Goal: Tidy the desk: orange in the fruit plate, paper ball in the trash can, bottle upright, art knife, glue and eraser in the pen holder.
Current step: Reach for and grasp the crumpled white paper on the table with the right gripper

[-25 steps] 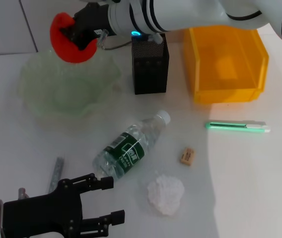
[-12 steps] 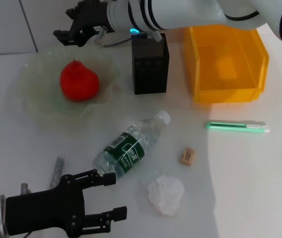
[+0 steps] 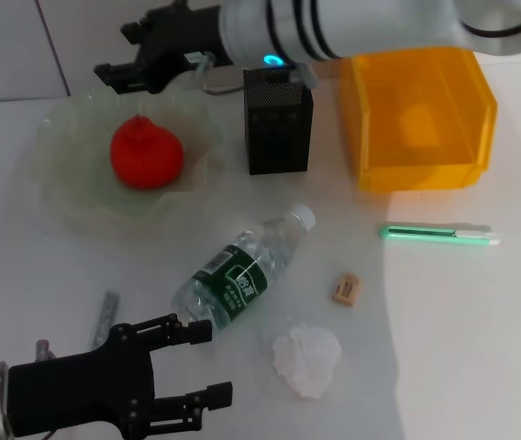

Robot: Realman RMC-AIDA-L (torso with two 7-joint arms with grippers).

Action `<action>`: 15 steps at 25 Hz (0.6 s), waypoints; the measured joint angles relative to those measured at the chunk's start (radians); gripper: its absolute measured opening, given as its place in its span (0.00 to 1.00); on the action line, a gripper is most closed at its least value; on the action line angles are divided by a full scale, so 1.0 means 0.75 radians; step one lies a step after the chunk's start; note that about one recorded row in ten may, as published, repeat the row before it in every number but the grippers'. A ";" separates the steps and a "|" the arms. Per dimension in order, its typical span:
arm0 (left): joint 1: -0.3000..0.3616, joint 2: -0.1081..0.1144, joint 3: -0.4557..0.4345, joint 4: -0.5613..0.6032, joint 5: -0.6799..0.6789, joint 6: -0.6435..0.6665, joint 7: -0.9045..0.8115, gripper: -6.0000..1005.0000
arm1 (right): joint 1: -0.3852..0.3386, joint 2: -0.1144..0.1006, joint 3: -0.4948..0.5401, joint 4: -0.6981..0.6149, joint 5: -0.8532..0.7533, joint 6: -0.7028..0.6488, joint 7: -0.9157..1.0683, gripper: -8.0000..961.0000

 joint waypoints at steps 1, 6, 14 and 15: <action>0.003 0.001 -0.003 0.000 0.000 0.001 0.000 0.80 | -0.077 -0.007 0.049 -0.090 -0.032 -0.098 0.037 0.62; 0.013 0.005 -0.011 0.003 0.000 0.002 0.000 0.80 | -0.461 -0.007 0.363 -0.581 -0.232 -0.663 0.219 0.71; 0.024 0.006 -0.012 0.001 0.000 0.001 0.000 0.80 | -0.811 0.006 0.871 -0.811 -0.293 -1.439 0.049 0.87; 0.023 0.005 -0.012 0.000 0.000 0.001 0.000 0.80 | -0.827 0.006 0.899 -0.809 -0.317 -1.486 0.052 0.87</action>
